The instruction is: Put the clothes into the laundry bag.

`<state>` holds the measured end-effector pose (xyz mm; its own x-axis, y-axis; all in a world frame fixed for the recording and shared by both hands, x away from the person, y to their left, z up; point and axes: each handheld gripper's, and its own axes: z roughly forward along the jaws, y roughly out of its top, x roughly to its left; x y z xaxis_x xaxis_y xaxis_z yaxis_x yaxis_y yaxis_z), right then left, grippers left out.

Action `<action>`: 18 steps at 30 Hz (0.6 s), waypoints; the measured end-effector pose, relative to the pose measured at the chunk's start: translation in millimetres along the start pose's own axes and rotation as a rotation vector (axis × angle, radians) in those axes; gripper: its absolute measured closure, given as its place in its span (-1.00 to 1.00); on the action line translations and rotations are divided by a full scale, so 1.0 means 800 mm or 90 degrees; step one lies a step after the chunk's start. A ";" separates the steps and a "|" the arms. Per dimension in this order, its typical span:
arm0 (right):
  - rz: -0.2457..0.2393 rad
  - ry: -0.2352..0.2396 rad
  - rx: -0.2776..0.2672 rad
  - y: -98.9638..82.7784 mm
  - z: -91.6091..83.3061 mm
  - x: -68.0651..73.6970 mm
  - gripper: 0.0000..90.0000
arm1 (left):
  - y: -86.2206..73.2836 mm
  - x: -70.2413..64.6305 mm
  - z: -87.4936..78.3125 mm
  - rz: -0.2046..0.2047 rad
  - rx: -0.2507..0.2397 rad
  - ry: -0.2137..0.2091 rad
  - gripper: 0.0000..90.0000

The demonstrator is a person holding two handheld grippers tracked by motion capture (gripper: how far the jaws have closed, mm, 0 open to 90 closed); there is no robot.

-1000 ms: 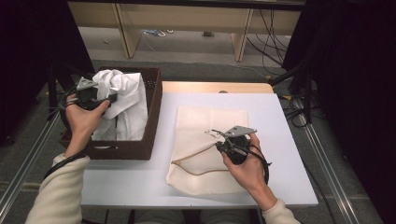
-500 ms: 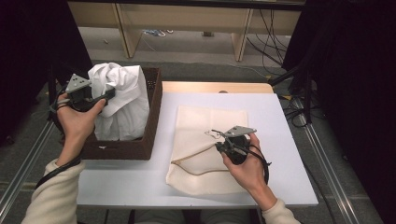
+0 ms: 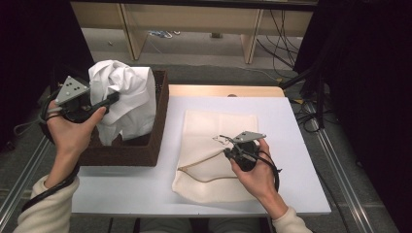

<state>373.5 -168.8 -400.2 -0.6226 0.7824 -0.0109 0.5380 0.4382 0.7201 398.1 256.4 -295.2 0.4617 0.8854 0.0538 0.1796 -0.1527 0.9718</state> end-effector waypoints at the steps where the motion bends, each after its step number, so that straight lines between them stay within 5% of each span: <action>1: 0.002 0.000 0.001 0.000 0.000 0.000 0.96 | 0.002 -0.003 -0.002 0.006 -0.007 -0.004 0.59; 2: 0.005 0.000 0.002 0.000 0.000 0.001 0.97 | 0.005 -0.003 -0.004 0.041 -0.015 -0.002 0.59; 11: -0.003 0.004 0.001 0.000 0.001 0.001 0.97 | 0.009 -0.048 -0.025 0.040 -0.053 -0.056 0.59; 12: 0.014 0.004 0.006 0.000 -0.001 0.003 0.97 | 0.010 -0.053 -0.029 0.042 -0.060 -0.061 0.59; 18: 0.000 0.001 0.001 0.000 0.000 0.001 0.96 | 0.024 -0.084 -0.055 0.078 -0.088 -0.094 0.59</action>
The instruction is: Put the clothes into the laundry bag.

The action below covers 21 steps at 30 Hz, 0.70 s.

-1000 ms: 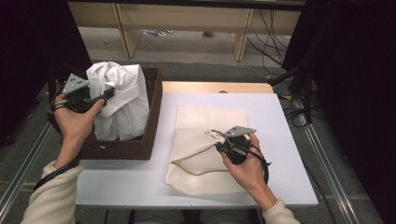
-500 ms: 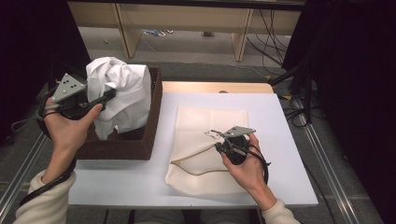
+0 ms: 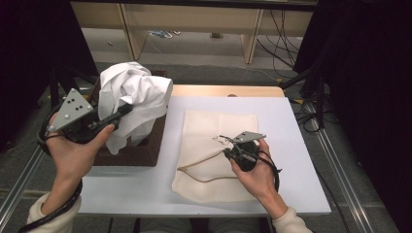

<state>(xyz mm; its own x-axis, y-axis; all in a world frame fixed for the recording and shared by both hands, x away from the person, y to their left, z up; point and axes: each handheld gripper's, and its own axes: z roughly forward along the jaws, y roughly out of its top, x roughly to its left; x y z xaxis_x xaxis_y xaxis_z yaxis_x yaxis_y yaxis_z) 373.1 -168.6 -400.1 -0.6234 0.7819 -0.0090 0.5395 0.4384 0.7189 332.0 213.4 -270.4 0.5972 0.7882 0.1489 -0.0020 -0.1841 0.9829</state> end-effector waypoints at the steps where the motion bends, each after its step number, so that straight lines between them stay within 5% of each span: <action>1: 0.000 0.000 0.000 0.000 0.000 0.000 0.97 | 0.002 -0.004 -0.002 0.001 -0.003 -0.006 0.59; 5: 0.005 0.002 0.000 0.000 -0.001 0.000 0.96 | 0.006 -0.025 -0.009 0.001 -0.017 -0.037 0.59; 7: 0.003 0.001 -0.002 0.000 -0.001 0.000 0.97 | 0.007 -0.036 -0.014 0.020 -0.019 -0.052 0.59; 21: 0.015 0.007 -0.006 0.000 -0.003 0.000 0.96 | -0.018 -0.129 -0.033 0.045 -0.029 -0.198 0.59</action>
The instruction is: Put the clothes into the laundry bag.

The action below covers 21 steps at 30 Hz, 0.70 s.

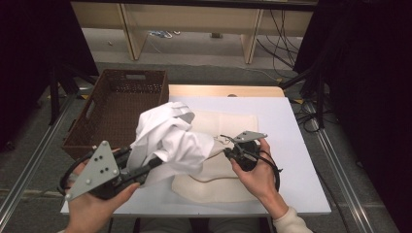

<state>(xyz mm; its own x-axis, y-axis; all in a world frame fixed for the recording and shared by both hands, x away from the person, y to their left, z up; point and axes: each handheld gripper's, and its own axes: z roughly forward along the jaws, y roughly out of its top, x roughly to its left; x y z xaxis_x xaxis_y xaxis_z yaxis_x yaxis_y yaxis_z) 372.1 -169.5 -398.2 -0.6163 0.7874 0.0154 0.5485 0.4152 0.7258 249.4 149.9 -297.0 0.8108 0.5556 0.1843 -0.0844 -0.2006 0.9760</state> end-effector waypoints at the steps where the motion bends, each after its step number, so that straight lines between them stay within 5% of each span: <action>1: -0.006 -0.002 -0.002 0.000 0.000 -0.002 0.97 | -0.001 -0.006 0.002 0.001 0.002 -0.012 0.59; 4: -0.004 0.002 -0.002 0.000 0.001 -0.002 0.97 | -0.009 -0.023 0.013 0.017 0.030 -0.039 0.59; 8: -0.001 0.001 -0.002 0.001 0.000 -0.003 0.97 | -0.028 -0.035 0.032 0.006 0.074 -0.082 0.58; 15: 0.026 0.006 -0.001 0.002 -0.004 -0.004 0.97 | -0.076 -0.051 0.071 -0.026 0.167 -0.132 0.58; 21: 0.008 0.011 -0.008 0.003 -0.004 -0.006 0.97 | -0.105 -0.059 0.102 -0.057 0.227 -0.178 0.58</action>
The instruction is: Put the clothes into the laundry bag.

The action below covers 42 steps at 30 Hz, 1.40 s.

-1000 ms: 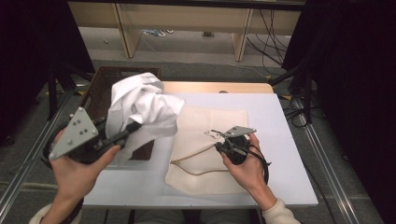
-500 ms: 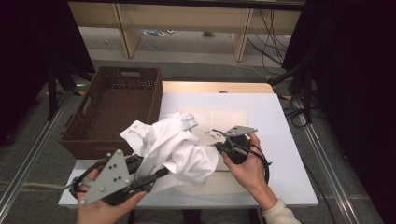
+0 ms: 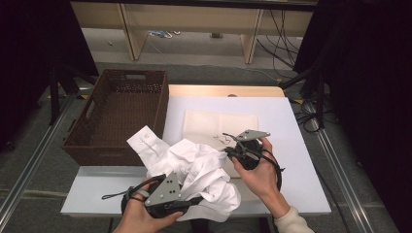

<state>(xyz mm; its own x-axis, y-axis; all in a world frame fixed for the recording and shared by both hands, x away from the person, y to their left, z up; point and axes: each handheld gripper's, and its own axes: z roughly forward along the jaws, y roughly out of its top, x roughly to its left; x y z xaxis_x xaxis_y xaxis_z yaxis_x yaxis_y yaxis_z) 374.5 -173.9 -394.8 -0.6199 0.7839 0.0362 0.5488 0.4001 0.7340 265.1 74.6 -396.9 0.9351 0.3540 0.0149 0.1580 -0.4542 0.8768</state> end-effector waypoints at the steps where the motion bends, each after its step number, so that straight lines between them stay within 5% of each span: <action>1: 0.000 0.000 0.000 0.000 0.000 0.000 0.97 | -0.001 0.002 0.005 0.008 0.009 -0.003 0.58; 5: 0.019 0.003 0.005 0.000 -0.001 0.002 0.97 | -0.001 0.008 0.023 -0.007 0.024 -0.016 0.58; 7: -0.012 -0.001 -0.003 0.000 0.000 -0.001 0.97 | -0.001 0.010 0.029 -0.007 0.035 -0.023 0.58; 16: 0.021 -0.001 0.003 0.000 -0.003 0.001 0.97 | 0.011 0.013 0.049 -0.002 0.039 -0.043 0.57; 23: -0.010 0.004 -0.004 0.001 0.001 0.001 0.97 | 0.006 0.034 0.078 -0.019 0.084 -0.042 0.56; 31: -0.004 0.007 -0.014 0.002 -0.006 0.003 0.98 | -0.009 0.036 0.117 -0.029 0.125 -0.058 0.56; 34: -0.028 0.012 -0.020 0.003 -0.006 -0.001 0.98 | -0.008 0.030 0.116 -0.031 0.128 -0.065 0.56; 35: -0.007 0.010 -0.016 0.002 -0.006 0.001 0.98 | -0.006 0.027 0.114 -0.032 0.126 -0.068 0.56; 42: -0.002 0.009 -0.013 0.002 -0.003 0.000 0.98 | 0.011 0.015 0.097 -0.038 0.100 -0.090 0.56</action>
<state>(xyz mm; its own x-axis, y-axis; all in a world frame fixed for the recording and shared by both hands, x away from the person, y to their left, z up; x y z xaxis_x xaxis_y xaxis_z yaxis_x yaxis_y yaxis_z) 373.8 -174.2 -391.9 -0.6294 0.7758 0.0439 0.5361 0.3926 0.7473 302.1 11.1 -426.7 0.9563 0.2700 -0.1119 0.2508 -0.5616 0.7885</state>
